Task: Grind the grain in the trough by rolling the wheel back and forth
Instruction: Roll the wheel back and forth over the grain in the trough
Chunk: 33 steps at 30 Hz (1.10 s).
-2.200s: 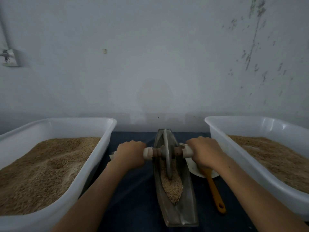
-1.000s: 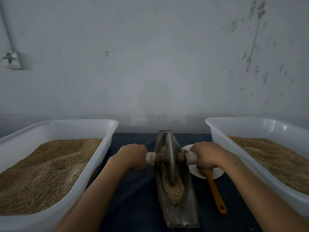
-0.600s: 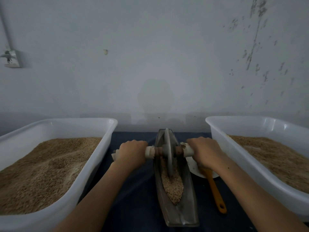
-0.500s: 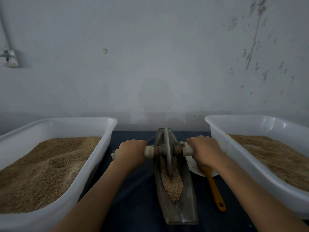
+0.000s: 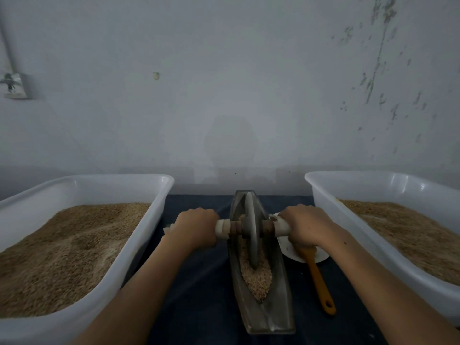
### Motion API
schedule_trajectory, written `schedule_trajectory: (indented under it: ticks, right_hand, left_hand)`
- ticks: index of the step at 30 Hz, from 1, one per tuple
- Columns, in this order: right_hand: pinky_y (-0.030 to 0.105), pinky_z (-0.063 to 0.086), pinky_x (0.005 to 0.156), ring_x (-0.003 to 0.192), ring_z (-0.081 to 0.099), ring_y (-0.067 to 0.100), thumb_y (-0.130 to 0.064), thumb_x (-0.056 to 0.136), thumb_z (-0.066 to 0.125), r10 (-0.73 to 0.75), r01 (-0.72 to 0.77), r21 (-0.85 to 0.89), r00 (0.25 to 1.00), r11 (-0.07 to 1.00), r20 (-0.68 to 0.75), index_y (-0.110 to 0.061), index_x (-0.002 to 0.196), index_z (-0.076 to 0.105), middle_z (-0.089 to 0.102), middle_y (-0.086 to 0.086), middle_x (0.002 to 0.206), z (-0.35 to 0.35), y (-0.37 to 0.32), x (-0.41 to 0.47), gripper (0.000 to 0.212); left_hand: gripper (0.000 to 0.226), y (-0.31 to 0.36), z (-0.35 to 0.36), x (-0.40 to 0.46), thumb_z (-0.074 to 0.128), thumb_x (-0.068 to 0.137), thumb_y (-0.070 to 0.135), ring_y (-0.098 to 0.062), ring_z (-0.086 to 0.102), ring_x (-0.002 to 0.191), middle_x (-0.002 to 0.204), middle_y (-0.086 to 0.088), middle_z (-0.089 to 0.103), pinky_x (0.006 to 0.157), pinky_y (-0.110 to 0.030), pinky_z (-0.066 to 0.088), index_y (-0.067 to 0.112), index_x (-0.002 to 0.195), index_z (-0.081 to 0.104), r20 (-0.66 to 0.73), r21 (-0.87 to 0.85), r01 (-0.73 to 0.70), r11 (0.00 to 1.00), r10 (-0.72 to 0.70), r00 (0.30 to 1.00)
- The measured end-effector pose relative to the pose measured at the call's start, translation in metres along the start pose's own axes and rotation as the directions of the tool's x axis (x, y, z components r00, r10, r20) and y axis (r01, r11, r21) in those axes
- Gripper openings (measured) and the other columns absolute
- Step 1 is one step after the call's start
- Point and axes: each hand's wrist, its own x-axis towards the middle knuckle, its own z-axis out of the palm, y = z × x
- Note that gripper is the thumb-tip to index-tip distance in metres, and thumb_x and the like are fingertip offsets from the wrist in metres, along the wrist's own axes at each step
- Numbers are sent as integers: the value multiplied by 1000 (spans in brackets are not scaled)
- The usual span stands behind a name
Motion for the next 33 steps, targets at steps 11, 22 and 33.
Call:
schedule_trajectory:
  ticks: [11,22,33]
  right_hand:
    - [29,45,74,83,56,16,-15,86,61,-5,5,2,1000,1000,-8,-25,101,57,62,-2,94,0,1,0,18]
    - [23,39,63,77,55,12,-20,85,64,0,-12,81,989,997,146,-24,101,58,57,-5,84,2,8,4,17]
    - [28,39,68,79,52,16,-13,84,58,-4,4,3,997,1000,-78,-26,94,54,61,-2,94,8,4,3,17]
  left_hand:
    - [19,2,0,0,61,85,26,-14,53,80,97,1,62,72,-29,41,20,103,57,-25,22,10,1000,-9,1000]
    - [23,5,-7,-3,63,85,27,-13,51,79,88,3,55,73,-28,41,19,106,57,6,53,6,999,-7,1000]
    - [16,2,2,0,58,87,27,-13,48,77,98,1,62,70,-29,37,21,101,55,-124,55,17,998,-10,992]
